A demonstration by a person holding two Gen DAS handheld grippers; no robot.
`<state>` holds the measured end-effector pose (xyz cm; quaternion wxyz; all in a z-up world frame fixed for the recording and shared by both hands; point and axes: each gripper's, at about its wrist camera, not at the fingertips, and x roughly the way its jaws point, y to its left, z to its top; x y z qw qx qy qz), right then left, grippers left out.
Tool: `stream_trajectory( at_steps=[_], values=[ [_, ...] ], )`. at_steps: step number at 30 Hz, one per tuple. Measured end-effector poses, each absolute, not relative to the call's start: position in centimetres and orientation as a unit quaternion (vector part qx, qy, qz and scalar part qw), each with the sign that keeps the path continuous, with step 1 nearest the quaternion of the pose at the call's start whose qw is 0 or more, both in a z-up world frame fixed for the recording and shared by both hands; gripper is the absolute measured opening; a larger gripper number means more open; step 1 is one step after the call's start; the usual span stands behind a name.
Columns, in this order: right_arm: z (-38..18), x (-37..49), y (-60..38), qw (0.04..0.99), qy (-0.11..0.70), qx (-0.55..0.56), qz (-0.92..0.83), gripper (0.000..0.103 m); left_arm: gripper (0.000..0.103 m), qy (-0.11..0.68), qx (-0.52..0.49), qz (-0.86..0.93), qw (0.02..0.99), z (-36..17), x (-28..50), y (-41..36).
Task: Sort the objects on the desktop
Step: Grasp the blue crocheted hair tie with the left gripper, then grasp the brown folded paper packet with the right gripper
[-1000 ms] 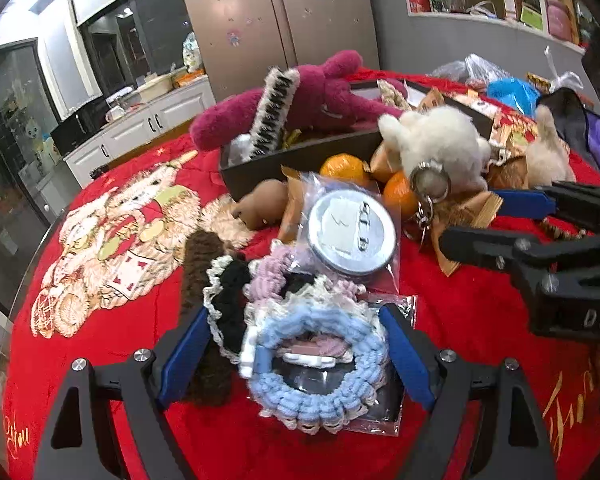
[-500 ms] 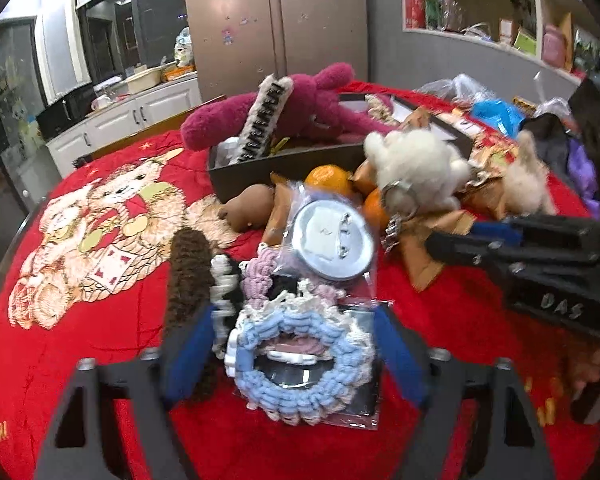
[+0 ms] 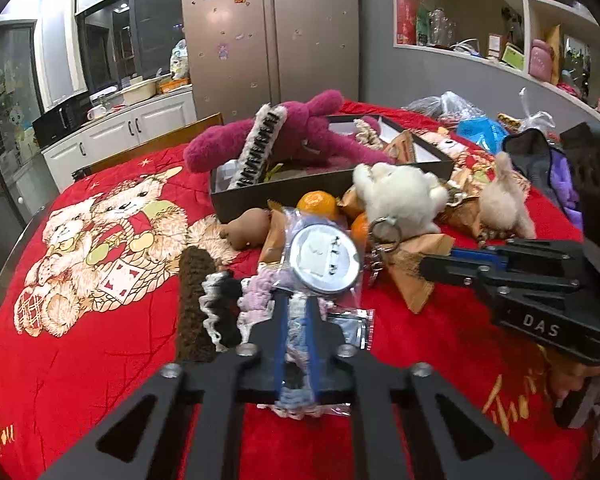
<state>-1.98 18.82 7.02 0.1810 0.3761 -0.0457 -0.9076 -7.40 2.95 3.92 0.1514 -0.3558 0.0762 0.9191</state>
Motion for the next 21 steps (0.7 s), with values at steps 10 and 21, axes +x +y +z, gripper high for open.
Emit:
stream_trajectory(
  at_steps=[10,21],
  values=[
    [8.4,-1.1,19.6,0.202,-0.08,0.358,-0.908,0.008,0.007,0.069,-0.346,0.922,0.159,5.0,-6.9,2.4],
    [11.1,0.7,20.7,0.214,-0.093,0.318,-0.919,0.006,0.007,0.01,-0.346,0.924,0.161,6.4,-7.7,-0.9]
  ],
)
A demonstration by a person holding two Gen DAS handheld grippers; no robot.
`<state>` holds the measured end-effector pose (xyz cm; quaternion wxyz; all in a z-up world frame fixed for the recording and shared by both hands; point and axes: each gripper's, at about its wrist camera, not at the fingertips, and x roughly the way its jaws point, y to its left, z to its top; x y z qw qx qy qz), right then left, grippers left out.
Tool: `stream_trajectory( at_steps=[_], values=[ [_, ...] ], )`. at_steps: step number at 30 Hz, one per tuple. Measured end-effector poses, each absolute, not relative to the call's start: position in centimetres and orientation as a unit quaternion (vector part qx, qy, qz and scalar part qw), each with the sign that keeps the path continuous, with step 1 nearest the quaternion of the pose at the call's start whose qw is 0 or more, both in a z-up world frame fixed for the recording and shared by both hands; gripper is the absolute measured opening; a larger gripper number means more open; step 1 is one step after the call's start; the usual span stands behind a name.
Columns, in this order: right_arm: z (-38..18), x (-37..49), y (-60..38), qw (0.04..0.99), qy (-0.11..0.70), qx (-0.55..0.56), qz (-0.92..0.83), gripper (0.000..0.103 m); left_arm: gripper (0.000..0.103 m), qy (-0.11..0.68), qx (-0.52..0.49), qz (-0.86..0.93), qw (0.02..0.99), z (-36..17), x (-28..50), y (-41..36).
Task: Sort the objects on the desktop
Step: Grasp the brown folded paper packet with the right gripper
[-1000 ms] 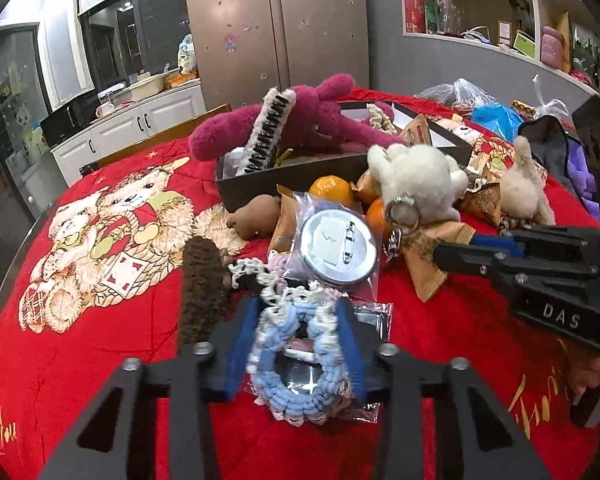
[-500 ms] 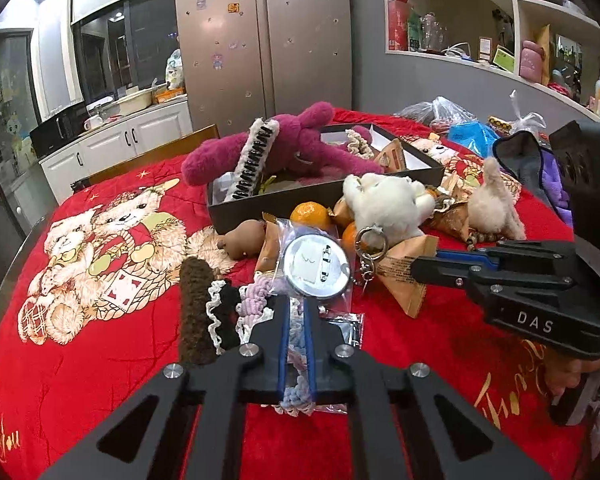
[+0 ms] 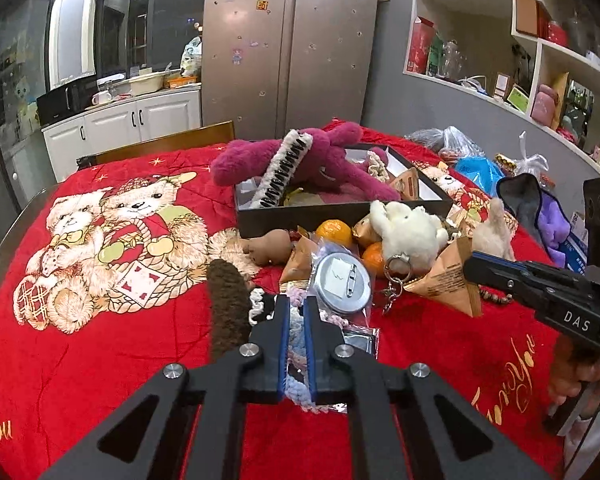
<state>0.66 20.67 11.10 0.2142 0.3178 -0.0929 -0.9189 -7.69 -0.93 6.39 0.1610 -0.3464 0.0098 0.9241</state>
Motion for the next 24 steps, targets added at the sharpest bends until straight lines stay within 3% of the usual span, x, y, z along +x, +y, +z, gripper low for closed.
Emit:
stream_trajectory(
  at_steps=[24],
  values=[
    [12.7,1.7,22.7,0.188,-0.099,0.289,-0.933,0.006,0.007,0.026,-0.332,0.922,0.199,7.1,-6.2,0.6]
  ],
)
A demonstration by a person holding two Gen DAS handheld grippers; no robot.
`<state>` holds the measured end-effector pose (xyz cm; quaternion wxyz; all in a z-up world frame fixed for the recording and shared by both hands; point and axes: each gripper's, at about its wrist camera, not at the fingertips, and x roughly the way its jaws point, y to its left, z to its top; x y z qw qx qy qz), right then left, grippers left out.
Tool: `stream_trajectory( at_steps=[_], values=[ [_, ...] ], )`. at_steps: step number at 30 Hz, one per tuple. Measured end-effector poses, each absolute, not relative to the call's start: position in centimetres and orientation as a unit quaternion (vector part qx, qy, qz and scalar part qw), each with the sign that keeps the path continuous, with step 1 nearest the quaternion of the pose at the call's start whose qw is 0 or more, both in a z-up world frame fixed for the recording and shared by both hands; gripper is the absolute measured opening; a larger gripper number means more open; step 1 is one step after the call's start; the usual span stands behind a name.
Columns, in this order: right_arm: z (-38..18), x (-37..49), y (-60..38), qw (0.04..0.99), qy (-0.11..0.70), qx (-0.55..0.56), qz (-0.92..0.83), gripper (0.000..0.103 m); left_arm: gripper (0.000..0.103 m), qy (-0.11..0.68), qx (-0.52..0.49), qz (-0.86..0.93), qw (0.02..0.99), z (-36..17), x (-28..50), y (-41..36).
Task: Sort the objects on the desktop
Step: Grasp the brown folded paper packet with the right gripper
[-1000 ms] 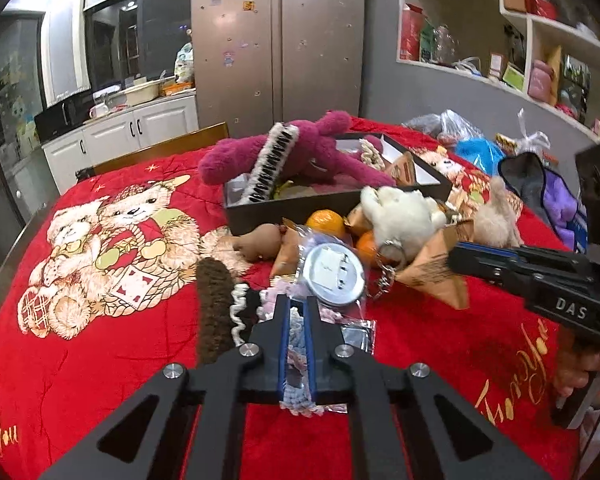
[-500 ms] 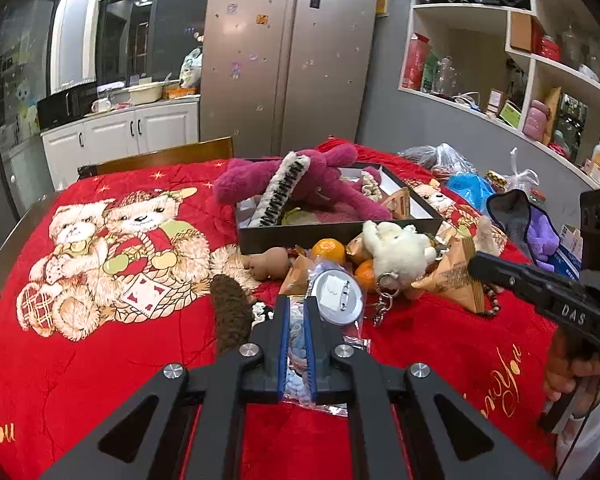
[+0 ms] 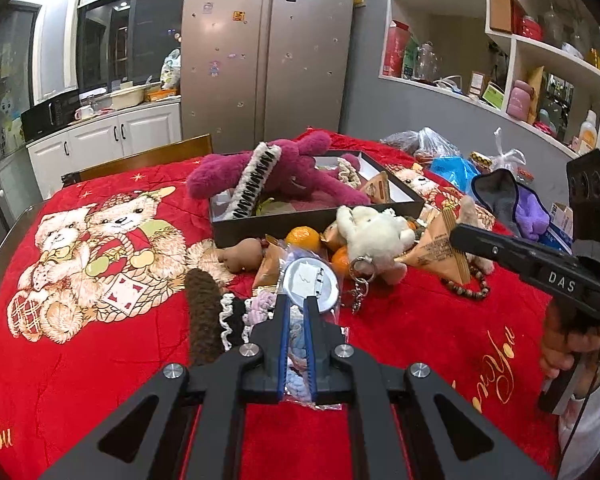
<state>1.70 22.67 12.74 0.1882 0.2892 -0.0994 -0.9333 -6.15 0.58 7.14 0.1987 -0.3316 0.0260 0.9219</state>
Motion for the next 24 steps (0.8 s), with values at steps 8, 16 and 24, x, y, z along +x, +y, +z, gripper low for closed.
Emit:
stream_trajectory(
  at_steps=[8,16,24],
  values=[
    [13.3,2.2,22.8,0.18,-0.093,0.273,-0.94,0.001,0.007,0.019,-0.322,0.925,0.2,7.7,-5.9,0.4],
    [11.7,1.1,22.4,0.186,-0.077,0.316,-0.927,0.001,0.007,0.017,-0.329,0.922,0.202,7.3,-6.0,0.7],
    [8.8,0.9,20.8,0.187,-0.037,0.369,-0.91,0.003,0.007,0.022,-0.331,0.92,0.208,7.2,-5.8,1.1]
  ],
)
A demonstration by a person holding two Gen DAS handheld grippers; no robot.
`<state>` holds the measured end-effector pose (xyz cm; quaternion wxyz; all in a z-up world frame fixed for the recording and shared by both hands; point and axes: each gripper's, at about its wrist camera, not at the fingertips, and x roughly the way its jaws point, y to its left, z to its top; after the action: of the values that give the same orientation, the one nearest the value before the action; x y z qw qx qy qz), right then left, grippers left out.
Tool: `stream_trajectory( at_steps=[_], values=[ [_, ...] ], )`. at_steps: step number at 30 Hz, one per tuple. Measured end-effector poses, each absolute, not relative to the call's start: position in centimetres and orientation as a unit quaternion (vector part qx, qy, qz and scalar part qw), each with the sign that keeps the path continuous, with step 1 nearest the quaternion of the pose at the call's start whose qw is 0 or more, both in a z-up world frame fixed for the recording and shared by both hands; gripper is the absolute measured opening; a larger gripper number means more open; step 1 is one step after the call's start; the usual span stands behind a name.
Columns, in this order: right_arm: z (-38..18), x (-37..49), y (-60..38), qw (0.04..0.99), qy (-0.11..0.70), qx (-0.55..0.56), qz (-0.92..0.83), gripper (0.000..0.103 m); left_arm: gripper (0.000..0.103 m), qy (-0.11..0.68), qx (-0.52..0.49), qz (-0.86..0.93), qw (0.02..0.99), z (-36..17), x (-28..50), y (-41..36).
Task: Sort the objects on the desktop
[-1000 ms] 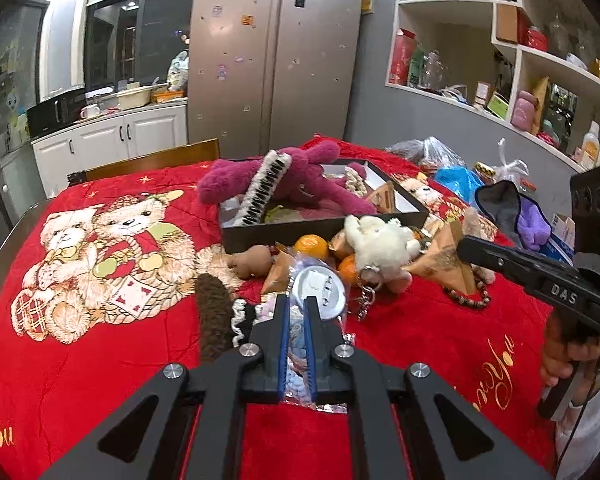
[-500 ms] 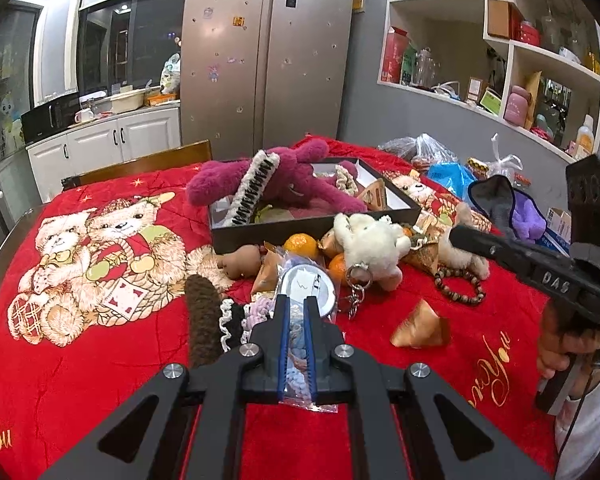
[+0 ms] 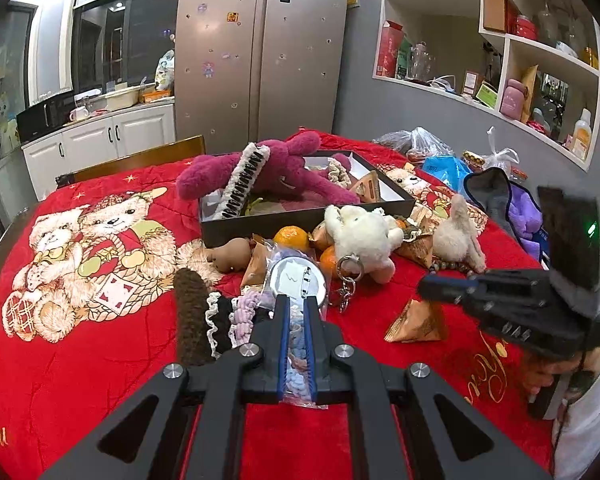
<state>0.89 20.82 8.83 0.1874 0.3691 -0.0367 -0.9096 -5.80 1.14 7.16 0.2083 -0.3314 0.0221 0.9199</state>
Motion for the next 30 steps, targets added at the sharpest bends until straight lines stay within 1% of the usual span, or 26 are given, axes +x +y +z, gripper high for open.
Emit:
stream_trajectory(
  at_steps=[1,2,3,6,9,16,22,27,30],
  values=[
    [8.7,0.9,20.7,0.187,-0.03,0.369,-0.91,0.006,0.007,0.02,-0.332,0.92,0.207,7.1,-5.9,1.1],
    [8.5,0.8,20.5,0.189,-0.027,0.374,-0.908,0.013,0.007,0.02,-0.335,0.919,0.205,7.1,-6.0,1.0],
    [8.2,0.8,20.2,0.191,-0.023,0.381,-0.904,0.017,0.007,0.02,-0.336,0.919,0.204,7.0,-6.0,1.0],
    [7.4,0.7,19.3,0.178,0.013,0.393,-0.902,0.021,0.007,0.012,-0.342,0.918,0.201,6.9,-6.3,0.7],
    [6.7,0.6,19.0,0.164,0.025,0.403,-0.9,0.026,0.007,0.013,-0.34,0.919,0.199,6.9,-6.2,0.7],
    [5.9,0.0,19.9,0.158,-0.002,0.419,-0.894,0.026,0.007,0.025,-0.339,0.918,0.203,6.7,-6.0,1.4],
    [6.0,0.2,19.5,0.156,0.009,0.412,-0.898,0.026,0.007,0.028,-0.342,0.916,0.209,6.3,-5.7,1.8],
    [6.4,0.4,18.9,0.155,0.021,0.4,-0.903,0.02,0.007,0.023,-0.344,0.913,0.216,6.2,-5.5,2.0],
    [7.2,1.0,18.6,0.149,0.021,0.376,-0.914,0.019,0.007,0.025,-0.338,0.916,0.214,6.3,-5.3,2.1]
  ],
)
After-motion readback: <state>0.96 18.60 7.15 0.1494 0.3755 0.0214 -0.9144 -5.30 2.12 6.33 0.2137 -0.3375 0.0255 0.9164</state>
